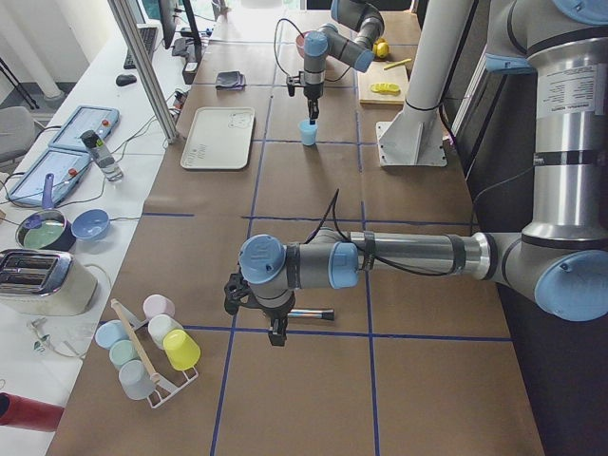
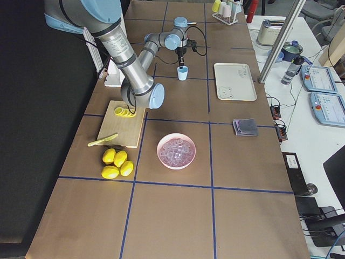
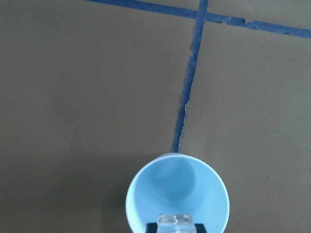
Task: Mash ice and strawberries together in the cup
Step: 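Open the right gripper to drop the ice cube into the cup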
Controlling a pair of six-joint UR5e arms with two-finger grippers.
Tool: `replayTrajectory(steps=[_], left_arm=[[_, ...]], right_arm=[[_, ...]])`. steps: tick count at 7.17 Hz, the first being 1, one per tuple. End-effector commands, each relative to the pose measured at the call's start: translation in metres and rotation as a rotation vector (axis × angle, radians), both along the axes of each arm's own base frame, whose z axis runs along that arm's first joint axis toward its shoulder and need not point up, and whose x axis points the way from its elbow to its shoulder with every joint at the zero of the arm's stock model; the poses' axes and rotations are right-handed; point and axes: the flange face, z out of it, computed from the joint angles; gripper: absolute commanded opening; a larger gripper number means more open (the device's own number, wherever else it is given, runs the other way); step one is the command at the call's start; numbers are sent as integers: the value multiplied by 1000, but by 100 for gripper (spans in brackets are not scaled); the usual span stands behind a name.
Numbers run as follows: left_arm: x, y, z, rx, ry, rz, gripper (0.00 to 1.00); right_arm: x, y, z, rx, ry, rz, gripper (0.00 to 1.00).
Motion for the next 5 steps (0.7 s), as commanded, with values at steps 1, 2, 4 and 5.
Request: replayTrajectory(steps=[1,2,4,5], left_arm=[[0,0,0,1,0,0,100],[0,0,0,1,0,0,100],[0,0,-1,2,0,0,100],[0,0,-3,2,0,-3,100]], right_arm=[[1,-3,-4,13,0,14,75],[1,-3,-4,17,2,16,88],[3,-4,-4,18,2,19,99],[14,-13,-4,20,1,38,99]])
